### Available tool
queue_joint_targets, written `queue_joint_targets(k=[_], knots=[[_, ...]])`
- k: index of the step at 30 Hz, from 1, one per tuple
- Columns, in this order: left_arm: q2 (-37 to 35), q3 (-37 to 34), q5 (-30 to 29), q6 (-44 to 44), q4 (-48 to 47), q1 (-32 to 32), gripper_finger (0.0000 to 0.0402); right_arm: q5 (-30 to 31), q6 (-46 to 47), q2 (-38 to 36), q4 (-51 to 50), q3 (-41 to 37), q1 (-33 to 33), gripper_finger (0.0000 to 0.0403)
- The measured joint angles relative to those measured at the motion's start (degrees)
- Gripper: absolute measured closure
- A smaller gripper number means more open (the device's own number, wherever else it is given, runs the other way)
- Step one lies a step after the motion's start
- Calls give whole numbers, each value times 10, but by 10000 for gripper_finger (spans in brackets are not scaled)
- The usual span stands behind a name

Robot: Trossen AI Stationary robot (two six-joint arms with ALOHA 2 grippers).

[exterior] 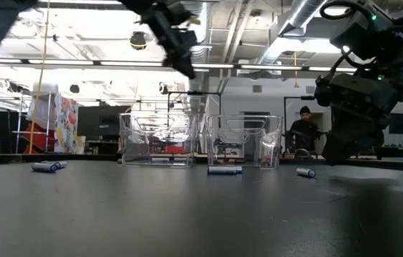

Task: Sort batteries
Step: Put the black battery into the right transparent bin

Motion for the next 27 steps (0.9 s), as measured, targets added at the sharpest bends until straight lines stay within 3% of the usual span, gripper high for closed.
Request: queue_joint_targets(k=[8,15,21,27], knots=[[-254,-352,8,-38,174,76,355,0,20,0,0,0,-1,239],[-475,-596,7,-88,226,113,360,0,32,0,-1,0,-1,239],[-572,-709,-48,-112,235,130,350,0,33,0,-1,0,-1,239],[-583,-769,-67,-114,209,151,277,0,48,0,-2,0,-1,239]])
